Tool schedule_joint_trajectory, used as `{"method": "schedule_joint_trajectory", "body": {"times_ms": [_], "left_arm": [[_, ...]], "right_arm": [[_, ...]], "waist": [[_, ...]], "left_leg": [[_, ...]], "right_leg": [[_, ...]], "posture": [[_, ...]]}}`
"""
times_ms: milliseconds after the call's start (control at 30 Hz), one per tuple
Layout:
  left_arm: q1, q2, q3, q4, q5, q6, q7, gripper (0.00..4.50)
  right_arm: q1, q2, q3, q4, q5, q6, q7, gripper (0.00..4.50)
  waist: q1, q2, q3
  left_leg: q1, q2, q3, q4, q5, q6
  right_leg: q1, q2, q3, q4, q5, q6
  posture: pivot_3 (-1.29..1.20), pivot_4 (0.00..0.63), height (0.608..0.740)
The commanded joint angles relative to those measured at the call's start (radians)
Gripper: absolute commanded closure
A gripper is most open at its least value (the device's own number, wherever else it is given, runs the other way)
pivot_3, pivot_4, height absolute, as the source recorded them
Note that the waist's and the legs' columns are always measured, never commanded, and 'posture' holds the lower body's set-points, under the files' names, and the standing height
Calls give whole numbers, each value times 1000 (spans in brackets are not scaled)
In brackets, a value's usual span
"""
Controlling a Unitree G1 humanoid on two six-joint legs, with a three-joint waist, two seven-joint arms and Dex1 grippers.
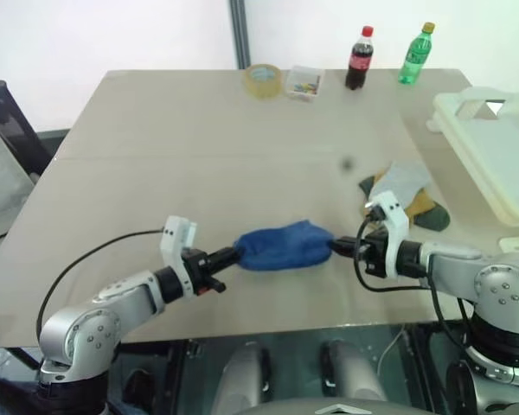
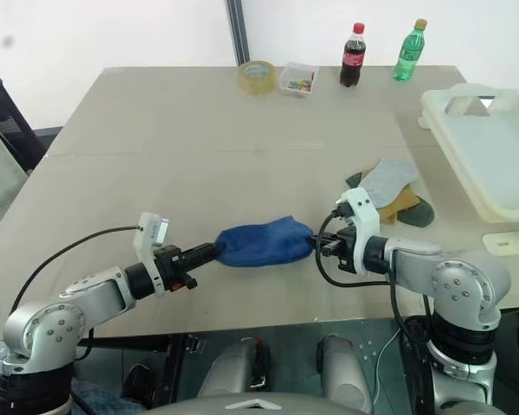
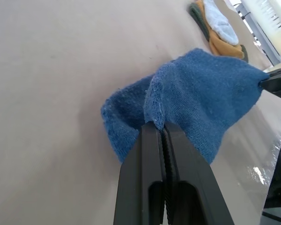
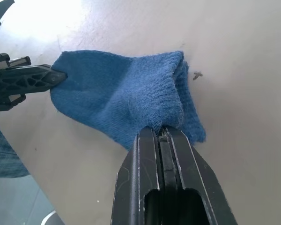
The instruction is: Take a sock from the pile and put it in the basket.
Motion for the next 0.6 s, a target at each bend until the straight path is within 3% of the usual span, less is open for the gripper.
{"method": "schedule_joint_trajectory", "body": {"times_ms": [33,133,200,267,367,467,600], "left_arm": [[0,12,-1,-12,-7,-14,-16,4444],[10,18,-8,-12,7,-19,-28,4444],[7,19,-6,-5,16,-27,-29,4500],[3,19,-4,1,23,-32,-31,4500],[-6,27,-8,13,38,-42,-40,4500],[-4,35,-22,14,46,-48,-53,4500],[-6,38,-36,21,59,-57,-62,4500]], "right_arm": [[-14,-4,-3,-10,1,6,2,4500],[-10,-7,3,-6,-1,6,5,4500],[-2,-16,11,-14,17,5,28,3915],[2,-28,19,-24,25,3,42,2989],[-13,-113,82,-63,-11,-83,79,1949],[-17,-199,176,-87,-103,-270,138,1949],[9,-252,395,-66,-343,-665,234,1949]], "waist": [[0,0,0],[0,0,0],[0,0,0],[0,0,0],[0,0,0],[0,0,0],[-2,0,1]], "left_leg": [[0,0,0,0,0,0],[0,0,0,-1,0,0],[0,0,0,-1,0,0],[0,0,0,-1,0,0],[0,0,0,-1,0,0],[0,0,0,-1,0,0],[0,0,1,-2,0,0]], "right_leg": [[0,0,0,0,0,0],[0,0,0,0,0,0],[0,0,0,0,0,0],[0,0,0,-1,0,0],[0,0,0,-1,0,0],[0,0,0,-2,0,0],[0,0,0,-4,0,0]], "posture": [[0,150,740],[0,150,740],[0,150,740],[0,150,740],[0,150,740],[0,150,740],[0,150,740]]}}
